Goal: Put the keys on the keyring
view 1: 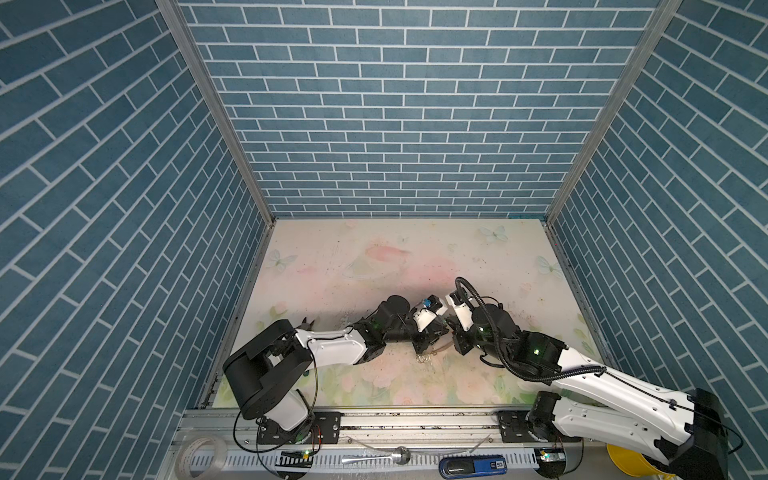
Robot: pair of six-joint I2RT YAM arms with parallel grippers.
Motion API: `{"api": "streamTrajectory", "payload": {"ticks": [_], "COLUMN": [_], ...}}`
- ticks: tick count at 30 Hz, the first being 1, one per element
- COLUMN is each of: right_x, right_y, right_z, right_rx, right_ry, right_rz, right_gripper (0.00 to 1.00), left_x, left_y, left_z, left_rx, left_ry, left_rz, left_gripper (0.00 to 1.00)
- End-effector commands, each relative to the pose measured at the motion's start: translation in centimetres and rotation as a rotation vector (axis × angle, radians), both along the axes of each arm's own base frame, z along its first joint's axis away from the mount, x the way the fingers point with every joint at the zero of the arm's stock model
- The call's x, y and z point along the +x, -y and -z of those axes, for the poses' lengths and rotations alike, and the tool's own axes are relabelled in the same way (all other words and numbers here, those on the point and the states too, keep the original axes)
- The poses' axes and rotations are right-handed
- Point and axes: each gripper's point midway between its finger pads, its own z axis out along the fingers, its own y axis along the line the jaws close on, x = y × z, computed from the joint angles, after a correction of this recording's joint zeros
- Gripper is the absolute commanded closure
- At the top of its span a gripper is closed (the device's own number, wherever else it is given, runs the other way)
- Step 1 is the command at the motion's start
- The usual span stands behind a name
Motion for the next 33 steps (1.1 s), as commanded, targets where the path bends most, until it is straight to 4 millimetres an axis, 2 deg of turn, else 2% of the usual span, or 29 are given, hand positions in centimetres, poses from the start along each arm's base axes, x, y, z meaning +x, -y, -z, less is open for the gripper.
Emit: {"api": "streamTrajectory", "payload": {"ticks": [1, 8, 21, 24, 29, 33], "right_x": [0.1, -0.1, -1.4, -1.3, -1.0, -1.1], "right_y": [0.8, 1.6, -0.1, -0.2, -0.4, -0.4], "right_z": [1.3, 2.0, 3.7, 3.8, 3.9, 4.5], "right_rx": [-0.025, -0.042, -0.004, -0.006, -0.021, -0.036], "right_ry": [-0.024, -0.044, -0.122, -0.122, -0.127, -0.143], "right_rz": [0.039, 0.067, -0.016, -0.014, -0.007, -0.010], "right_gripper": [1.00, 1.00, 1.00, 1.00, 0.97, 0.93], "left_x": [0.1, 0.7, 1.5, 1.2, -0.6, -0.5], "left_y": [-0.1, -1.1, -2.2, -2.0, -1.2, -1.4], "left_z": [-0.5, -1.1, -2.3, -2.3, -2.5, -2.5], "left_rx": [0.027, 0.078, 0.119, 0.124, 0.139, 0.148], "left_ry": [0.042, 0.089, 0.172, 0.188, 0.250, 0.262], "left_rz": [-0.019, -0.082, -0.160, -0.140, -0.060, -0.072], "left_gripper": [0.95, 1.00, 1.00, 1.00, 1.00, 1.00]}}
